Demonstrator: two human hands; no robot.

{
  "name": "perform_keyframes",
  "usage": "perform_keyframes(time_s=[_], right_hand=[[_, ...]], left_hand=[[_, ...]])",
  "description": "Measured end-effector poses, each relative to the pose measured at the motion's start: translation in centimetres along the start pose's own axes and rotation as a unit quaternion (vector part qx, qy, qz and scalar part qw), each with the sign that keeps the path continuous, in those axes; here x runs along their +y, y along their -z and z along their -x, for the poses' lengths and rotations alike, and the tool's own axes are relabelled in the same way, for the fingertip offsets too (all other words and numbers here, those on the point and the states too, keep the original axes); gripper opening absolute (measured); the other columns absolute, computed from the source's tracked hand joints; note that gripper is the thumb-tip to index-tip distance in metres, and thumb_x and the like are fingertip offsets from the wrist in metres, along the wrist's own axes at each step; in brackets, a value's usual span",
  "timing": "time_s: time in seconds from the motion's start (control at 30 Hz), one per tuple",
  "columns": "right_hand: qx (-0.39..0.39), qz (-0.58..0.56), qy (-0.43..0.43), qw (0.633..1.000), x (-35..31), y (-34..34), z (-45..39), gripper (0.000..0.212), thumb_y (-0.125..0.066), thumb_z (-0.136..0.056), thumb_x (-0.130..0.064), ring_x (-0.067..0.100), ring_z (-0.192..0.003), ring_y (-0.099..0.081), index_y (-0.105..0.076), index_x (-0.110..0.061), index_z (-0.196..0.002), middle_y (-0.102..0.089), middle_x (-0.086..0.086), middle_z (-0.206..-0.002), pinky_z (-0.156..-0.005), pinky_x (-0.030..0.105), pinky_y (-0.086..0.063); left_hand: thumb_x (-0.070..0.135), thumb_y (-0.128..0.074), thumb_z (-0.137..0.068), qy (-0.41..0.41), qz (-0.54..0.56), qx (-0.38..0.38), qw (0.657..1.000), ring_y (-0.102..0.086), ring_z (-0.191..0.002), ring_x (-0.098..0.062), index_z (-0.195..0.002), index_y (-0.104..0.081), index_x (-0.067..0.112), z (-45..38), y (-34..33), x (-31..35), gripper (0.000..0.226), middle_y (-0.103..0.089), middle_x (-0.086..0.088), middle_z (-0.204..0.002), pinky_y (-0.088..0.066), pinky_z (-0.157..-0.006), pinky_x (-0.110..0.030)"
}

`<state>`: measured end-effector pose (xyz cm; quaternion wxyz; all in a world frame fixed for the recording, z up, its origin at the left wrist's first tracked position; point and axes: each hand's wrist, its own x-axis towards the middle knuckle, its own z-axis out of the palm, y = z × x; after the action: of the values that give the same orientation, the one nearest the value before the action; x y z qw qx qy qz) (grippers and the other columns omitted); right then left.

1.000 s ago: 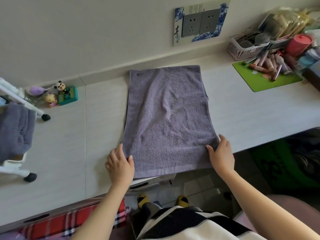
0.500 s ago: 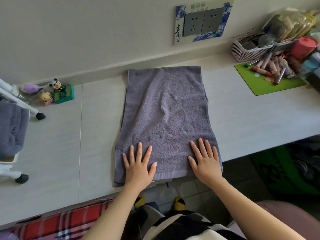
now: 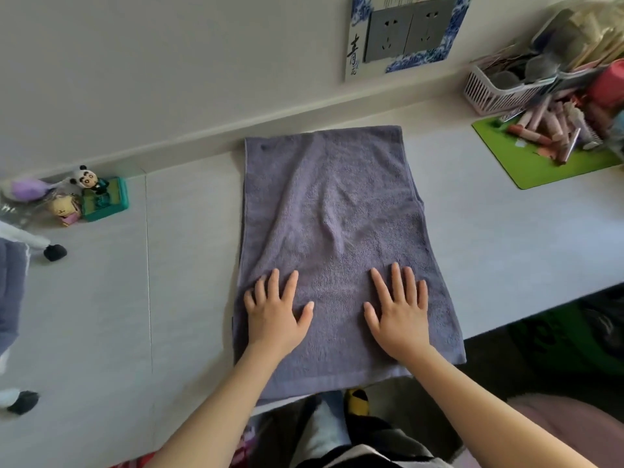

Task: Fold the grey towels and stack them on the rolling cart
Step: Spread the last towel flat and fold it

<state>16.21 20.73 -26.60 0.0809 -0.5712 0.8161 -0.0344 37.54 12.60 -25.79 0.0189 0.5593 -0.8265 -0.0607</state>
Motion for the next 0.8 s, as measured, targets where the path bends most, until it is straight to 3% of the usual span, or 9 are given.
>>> perform_keyframes(time_s=[0.07,0.1,0.17,0.23,0.3,0.4,0.63,0.73,0.8], right_hand=[[0.019,-0.013,-0.021,1.0,-1.3,0.5,-1.1,0.065,-0.035,-0.08,-0.045,0.036,-0.137,-0.027,-0.044,-0.018,-0.139,-0.038,0.018,-0.146,-0.112,0.05,-0.005],[0.031,-0.022,-0.018,0.999,-2.2,0.9,-2.2,0.064,-0.036,-0.079,-0.042,0.033,-0.136,-0.027,-0.045,-0.017,-0.137,-0.04,0.017,-0.144,-0.112,0.049,-0.006],[0.058,-0.039,-0.005,0.998,-4.0,1.3,-4.8,0.061,-0.036,-0.081,-0.041,0.029,-0.137,-0.023,-0.043,-0.02,-0.138,-0.039,0.014,-0.146,-0.113,0.046,-0.006],[0.065,-0.048,-0.012,0.997,-5.2,1.0,-7.3,0.06,-0.035,-0.086,-0.046,0.03,-0.14,-0.018,-0.036,-0.025,-0.142,-0.033,0.014,-0.15,-0.114,0.045,-0.004],[0.049,-0.041,-0.031,0.997,-5.2,0.4,-8.5,0.061,-0.029,-0.09,-0.053,0.031,-0.142,-0.013,-0.03,-0.029,-0.145,-0.026,0.015,-0.153,-0.114,0.047,-0.004],[0.04,-0.019,-0.04,0.998,-4.0,-0.2,-8.7,0.064,-0.017,-0.092,-0.062,0.034,-0.143,-0.012,-0.027,-0.031,-0.147,-0.021,0.017,-0.154,-0.114,0.05,-0.007],[0.029,-0.004,-0.054,0.998,-3.3,0.1,-8.1,0.068,-0.012,-0.091,-0.065,0.038,-0.143,-0.009,-0.028,-0.029,-0.146,-0.016,0.022,-0.154,-0.112,0.054,-0.01],[0.031,0.003,-0.049,0.998,-4.0,0.5,-8.6,0.067,-0.016,-0.091,-0.063,0.036,-0.143,-0.01,-0.031,-0.028,-0.146,-0.018,0.02,-0.154,-0.114,0.053,-0.006],[0.028,0.013,-0.008,0.999,-4.8,0.7,-9.2,0.064,-0.022,-0.091,-0.061,0.034,-0.144,-0.012,-0.032,-0.028,-0.145,-0.019,0.016,-0.155,-0.115,0.051,-0.007]], left_hand=[[0.049,-0.043,-0.08,-0.014,0.042,0.076,0.996,-0.059,-0.087,-0.035,-0.108,-0.066,0.012,-2.4,1.0,-0.1,0.052,-0.062,-0.012,-0.099,-0.042,-0.078,-0.044],[0.046,-0.044,-0.08,-0.017,0.061,0.108,0.992,-0.059,-0.084,-0.034,-0.102,-0.067,0.011,-4.3,1.3,-0.5,0.047,-0.062,-0.011,-0.095,-0.042,-0.077,-0.043],[0.042,-0.042,-0.081,-0.024,0.08,0.124,0.989,-0.06,-0.094,-0.036,-0.105,-0.067,0.01,-8.8,1.7,-1.3,0.047,-0.062,-0.014,-0.109,-0.044,-0.085,-0.045],[0.046,-0.032,-0.084,-0.035,0.069,0.058,0.995,-0.049,-0.121,-0.038,-0.127,-0.058,0.012,-13.4,2.0,-2.1,0.061,-0.049,-0.02,-0.137,-0.033,-0.104,-0.052],[0.055,-0.013,-0.082,-0.042,0.04,-0.032,0.998,-0.019,-0.143,-0.034,-0.147,-0.031,0.022,-16.9,1.9,-2.7,0.075,-0.02,-0.015,-0.156,-0.006,-0.115,-0.053],[0.064,-0.005,-0.081,-0.016,-0.008,-0.087,0.996,0.003,-0.146,-0.031,-0.151,-0.008,0.032,-19.3,0.7,-4.0,0.077,-0.001,-0.009,-0.16,0.006,-0.114,-0.056],[0.064,-0.031,-0.09,0.077,0.011,-0.078,0.994,-0.008,-0.143,-0.034,-0.148,-0.024,0.031,-18.5,1.6,-3.7,0.068,-0.01,-0.014,-0.157,-0.005,-0.11,-0.062],[0.06,-0.032,-0.087,0.012,0.028,-0.011,0.999,-0.018,-0.141,-0.039,-0.142,-0.041,0.018,-18.6,1.2,-3.2,0.069,-0.023,-0.02,-0.153,-0.006,-0.111,-0.061],[0.059,-0.028,-0.085,-0.073,0.034,-0.006,0.997,-0.019,-0.141,-0.042,-0.142,-0.041,0.017,-18.1,0.3,-2.8,0.072,-0.025,-0.02,-0.153,-0.006,-0.111,-0.062]])
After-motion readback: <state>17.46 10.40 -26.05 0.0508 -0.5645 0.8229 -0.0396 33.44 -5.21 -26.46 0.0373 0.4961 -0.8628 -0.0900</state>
